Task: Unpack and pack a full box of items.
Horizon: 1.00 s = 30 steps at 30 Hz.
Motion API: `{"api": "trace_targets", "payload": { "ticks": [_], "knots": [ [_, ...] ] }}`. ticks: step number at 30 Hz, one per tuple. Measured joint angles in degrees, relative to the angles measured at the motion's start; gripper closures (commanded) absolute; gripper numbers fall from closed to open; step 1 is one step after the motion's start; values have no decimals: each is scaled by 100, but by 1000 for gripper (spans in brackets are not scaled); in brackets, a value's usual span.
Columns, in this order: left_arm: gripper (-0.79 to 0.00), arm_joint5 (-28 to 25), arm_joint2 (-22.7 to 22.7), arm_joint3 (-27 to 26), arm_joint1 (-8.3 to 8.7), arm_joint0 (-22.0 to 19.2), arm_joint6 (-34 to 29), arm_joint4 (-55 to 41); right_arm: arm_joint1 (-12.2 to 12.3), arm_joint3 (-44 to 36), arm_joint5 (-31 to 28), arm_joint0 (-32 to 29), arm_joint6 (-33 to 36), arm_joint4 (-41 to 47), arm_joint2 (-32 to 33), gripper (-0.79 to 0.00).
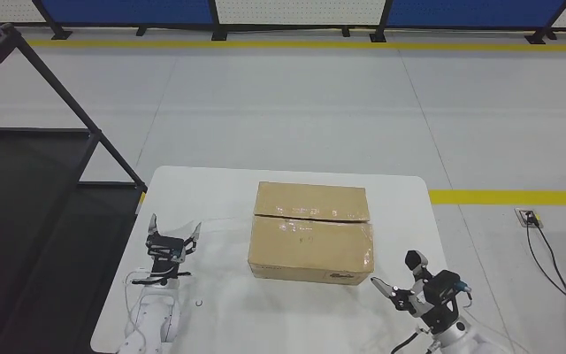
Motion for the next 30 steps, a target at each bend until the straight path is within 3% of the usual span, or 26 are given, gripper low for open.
{"api": "trace_targets", "payload": {
  "ticks": [9, 22, 30],
  "knots": [
    [-785, 174, -52, -38, -2, 63, -340, 209, 7, 11, -4, 15, 22, 12, 6, -785],
    [-785, 479, 19, 524, -63, -200, -845, 325, 16, 67, -11, 2, -37, 18, 29, -785],
    [-785, 774, -62, 609, -118, -239, -977, -27, 18, 103, -20, 27, -58, 12, 3, -785]
  ]
}}
